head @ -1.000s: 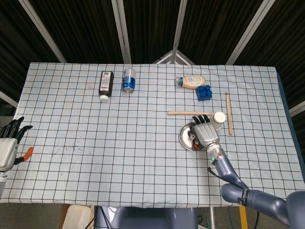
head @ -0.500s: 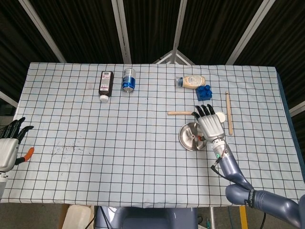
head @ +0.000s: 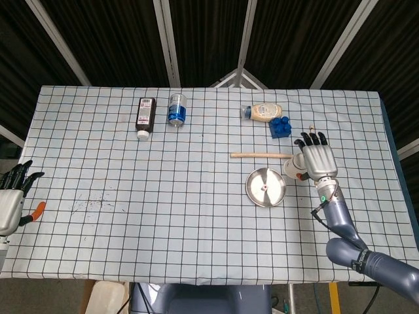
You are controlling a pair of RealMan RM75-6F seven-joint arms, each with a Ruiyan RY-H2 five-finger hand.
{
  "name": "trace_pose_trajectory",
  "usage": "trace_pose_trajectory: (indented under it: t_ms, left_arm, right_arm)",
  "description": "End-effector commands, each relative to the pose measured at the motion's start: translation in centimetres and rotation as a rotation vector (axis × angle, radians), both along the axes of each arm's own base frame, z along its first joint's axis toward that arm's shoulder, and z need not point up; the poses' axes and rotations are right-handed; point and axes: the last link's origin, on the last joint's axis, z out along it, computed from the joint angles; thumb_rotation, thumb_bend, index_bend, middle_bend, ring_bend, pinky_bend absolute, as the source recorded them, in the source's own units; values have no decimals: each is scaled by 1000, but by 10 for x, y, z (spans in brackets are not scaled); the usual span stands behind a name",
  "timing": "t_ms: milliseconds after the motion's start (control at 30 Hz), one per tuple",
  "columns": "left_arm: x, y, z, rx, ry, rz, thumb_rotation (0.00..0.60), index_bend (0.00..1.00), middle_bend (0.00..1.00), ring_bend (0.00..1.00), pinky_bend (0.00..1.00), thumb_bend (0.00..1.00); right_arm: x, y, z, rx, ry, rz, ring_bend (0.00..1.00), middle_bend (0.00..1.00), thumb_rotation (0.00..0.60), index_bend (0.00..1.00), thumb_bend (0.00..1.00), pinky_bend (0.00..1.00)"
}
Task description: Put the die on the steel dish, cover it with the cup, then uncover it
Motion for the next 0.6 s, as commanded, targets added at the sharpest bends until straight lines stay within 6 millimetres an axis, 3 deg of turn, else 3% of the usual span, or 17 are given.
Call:
trace_pose_trajectory:
  t_ms: [33, 433, 600]
  left_arm:
    - [0, -1, 1, 8, 1, 4, 600, 195, 0, 0, 98, 467]
    - [-1, 1, -2, 1, 13, 15, 600, 198, 0, 0, 99, 467]
    - [-1, 2, -3, 0, 16, 16, 600, 199, 0, 0, 99, 467]
  right_arm:
    - [-9, -4, 6, -2, -2, -28, 99, 210, 600, 252, 68, 0]
    - [-16, -2, -2, 27, -6, -31, 111, 273, 600, 256, 68, 0]
    - [-17, -4, -5, 29, -6, -29, 123, 299, 600, 306, 109, 0]
